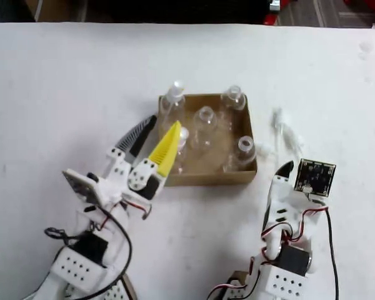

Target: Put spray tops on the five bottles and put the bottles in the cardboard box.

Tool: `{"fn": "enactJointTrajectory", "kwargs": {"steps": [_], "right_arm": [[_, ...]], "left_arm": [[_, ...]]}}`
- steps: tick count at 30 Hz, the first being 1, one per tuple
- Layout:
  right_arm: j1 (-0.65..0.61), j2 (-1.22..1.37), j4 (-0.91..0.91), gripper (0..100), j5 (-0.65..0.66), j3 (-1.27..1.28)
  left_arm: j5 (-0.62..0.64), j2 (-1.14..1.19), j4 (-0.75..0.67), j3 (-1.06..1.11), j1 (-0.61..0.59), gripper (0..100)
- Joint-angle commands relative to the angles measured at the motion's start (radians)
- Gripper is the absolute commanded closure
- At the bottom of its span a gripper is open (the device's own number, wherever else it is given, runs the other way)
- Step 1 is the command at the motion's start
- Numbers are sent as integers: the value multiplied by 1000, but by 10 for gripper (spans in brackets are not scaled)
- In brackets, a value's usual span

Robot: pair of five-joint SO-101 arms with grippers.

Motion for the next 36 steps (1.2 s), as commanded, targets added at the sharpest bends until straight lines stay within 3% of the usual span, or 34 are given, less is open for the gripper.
{"fn": "enactJointTrajectory", "kwargs": {"steps": [1, 5, 13, 16, 25, 30, 33, 36], "right_arm": [[-10, -7, -2, 946, -2, 9], [-10, -7, -1, 946, -2, 9], [-10, -7, -1, 946, -2, 9], [-10, -7, -1, 946, -2, 9], [-8, -7, -1, 946, -2, 9], [-8, -7, -1, 946, -2, 9], [-8, -7, -1, 946, -2, 9], [-10, -7, -1, 946, -2, 9]], "left_arm": [[14, -220, 203, -6, -24, 838], [12, -355, 333, -6, -48, 836], [6, -321, 189, -12, -200, 838], [6, -321, 201, -55, -245, 838], [-37, -321, 598, -121, -479, 839], [-37, -321, 821, -115, -455, 901], [-43, -321, 873, -114, -456, 987], [-43, -321, 879, -78, -449, 964]]}}
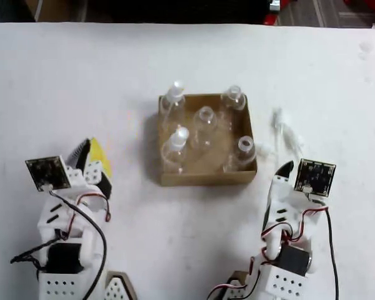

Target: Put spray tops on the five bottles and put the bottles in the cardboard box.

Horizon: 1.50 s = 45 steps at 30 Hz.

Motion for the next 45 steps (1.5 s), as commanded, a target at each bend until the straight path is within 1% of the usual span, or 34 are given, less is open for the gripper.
{"fn": "enactJointTrajectory", "kwargs": {"steps": [1, 13, 18, 20, 23, 26, 29, 32, 41, 45], "right_arm": [[-10, -7, -1, 946, -2, 9], [-10, -7, -1, 946, -2, 9], [-10, -7, -1, 946, -2, 9], [-10, -7, -1, 946, -2, 9], [-10, -7, -1, 946, -2, 9], [-10, -7, -1, 946, -2, 9], [-10, -7, -4, 946, -2, 9], [-10, -7, -2, 946, -2, 9], [-10, -7, -1, 946, -2, 9], [-7, -7, -8, 945, -3, 9]], "left_arm": [[-14, -12, -9, 5, 15, 974], [-15, -12, -14, 97, 7, 979], [-18, -13, 71, 97, 16, 978], [-60, -13, 77, 97, 16, 978], [-204, -10, 98, 97, 13, 978], [-377, -10, 212, 97, 10, 977], [-486, -12, 307, 97, 15, 977], [-511, -13, 318, 97, 15, 977], [-511, -13, 318, 97, 16, 977], [-517, -13, 290, 97, 38, 977]]}}
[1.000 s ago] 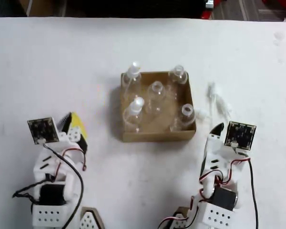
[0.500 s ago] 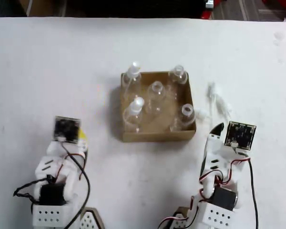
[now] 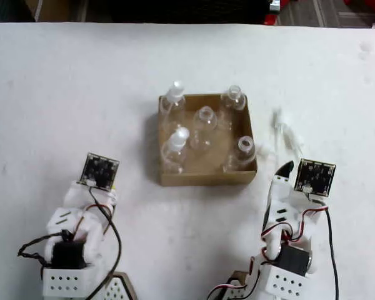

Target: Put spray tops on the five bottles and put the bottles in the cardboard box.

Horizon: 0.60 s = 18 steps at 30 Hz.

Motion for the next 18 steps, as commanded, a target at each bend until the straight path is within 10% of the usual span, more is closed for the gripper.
{"fn": "enactJointTrajectory", "kwargs": {"steps": [1, 18], "right_arm": [[-7, -7, -15, 945, -3, 9], [88, -8, -214, 942, 5, -21]], "left_arm": [[-15, -13, -28, -2, 36, 977], [-17, -13, -40, -2, 38, 976]]}}
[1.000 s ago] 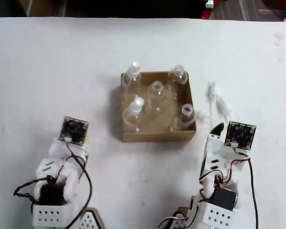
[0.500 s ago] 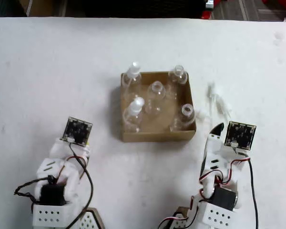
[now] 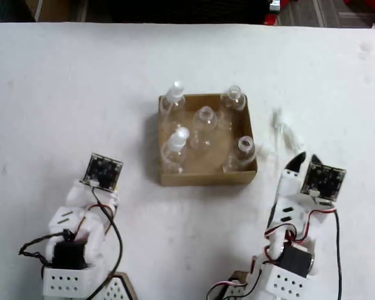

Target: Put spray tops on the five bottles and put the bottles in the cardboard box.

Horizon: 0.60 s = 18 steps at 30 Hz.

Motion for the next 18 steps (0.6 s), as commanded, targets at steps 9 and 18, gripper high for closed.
{"fn": "enactJointTrajectory", "kwargs": {"steps": [9, 18], "right_arm": [[-82, 88, 104, 882, 132, -219], [-70, 725, 209, 882, 209, -790]], "left_arm": [[-8, -13, -46, -2, 13, 976], [-8, -13, -43, -2, 12, 976]]}}
